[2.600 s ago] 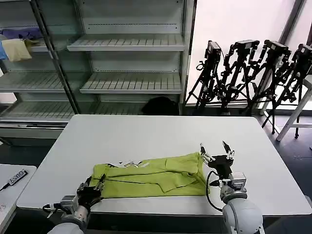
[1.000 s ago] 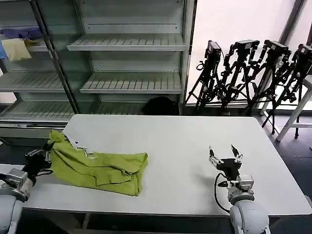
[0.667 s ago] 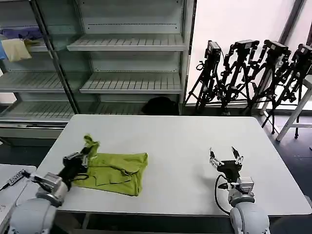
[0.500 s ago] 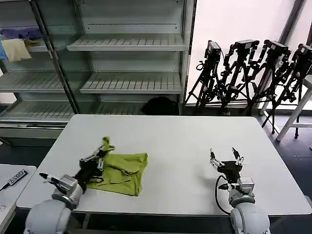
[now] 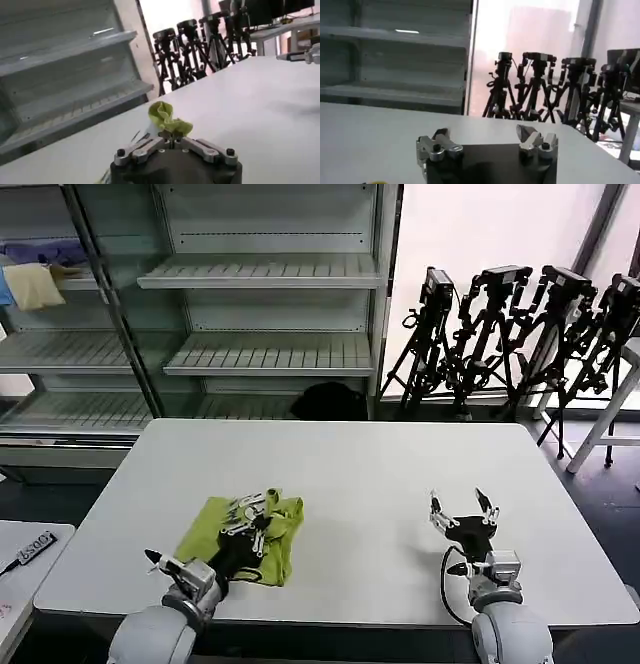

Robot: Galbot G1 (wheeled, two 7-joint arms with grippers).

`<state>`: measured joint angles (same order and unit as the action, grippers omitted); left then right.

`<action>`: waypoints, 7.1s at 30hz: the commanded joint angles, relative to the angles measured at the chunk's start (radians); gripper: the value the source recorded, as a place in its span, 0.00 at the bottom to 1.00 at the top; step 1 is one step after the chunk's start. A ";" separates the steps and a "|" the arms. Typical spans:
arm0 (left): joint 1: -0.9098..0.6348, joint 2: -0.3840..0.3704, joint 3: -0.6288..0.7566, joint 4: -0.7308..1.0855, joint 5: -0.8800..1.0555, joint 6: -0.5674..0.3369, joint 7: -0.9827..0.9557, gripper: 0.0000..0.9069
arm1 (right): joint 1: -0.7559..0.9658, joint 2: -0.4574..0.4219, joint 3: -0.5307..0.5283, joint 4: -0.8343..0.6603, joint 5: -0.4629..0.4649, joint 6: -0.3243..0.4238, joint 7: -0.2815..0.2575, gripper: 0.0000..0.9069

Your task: Fold and organize the clothes.

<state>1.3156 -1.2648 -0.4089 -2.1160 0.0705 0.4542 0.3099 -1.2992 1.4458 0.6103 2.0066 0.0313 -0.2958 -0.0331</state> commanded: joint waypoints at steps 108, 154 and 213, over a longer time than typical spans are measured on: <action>0.019 -0.034 -0.284 0.192 -0.496 0.123 -0.106 0.01 | 0.031 0.024 -0.026 -0.026 -0.046 0.008 0.015 1.00; 0.018 0.148 -0.274 0.097 0.295 -0.425 0.014 0.00 | -0.011 -0.005 0.015 -0.042 -0.019 0.058 0.022 1.00; -0.059 0.058 -0.132 0.008 -0.083 -0.162 -0.072 1.00 | 0.054 0.020 -0.340 0.019 0.447 -0.290 0.060 1.00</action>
<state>1.2531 -1.2464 -0.3178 -2.0485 0.1342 0.2777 0.2377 -1.2804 1.4656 0.3780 2.0648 0.2835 -0.5670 -0.0634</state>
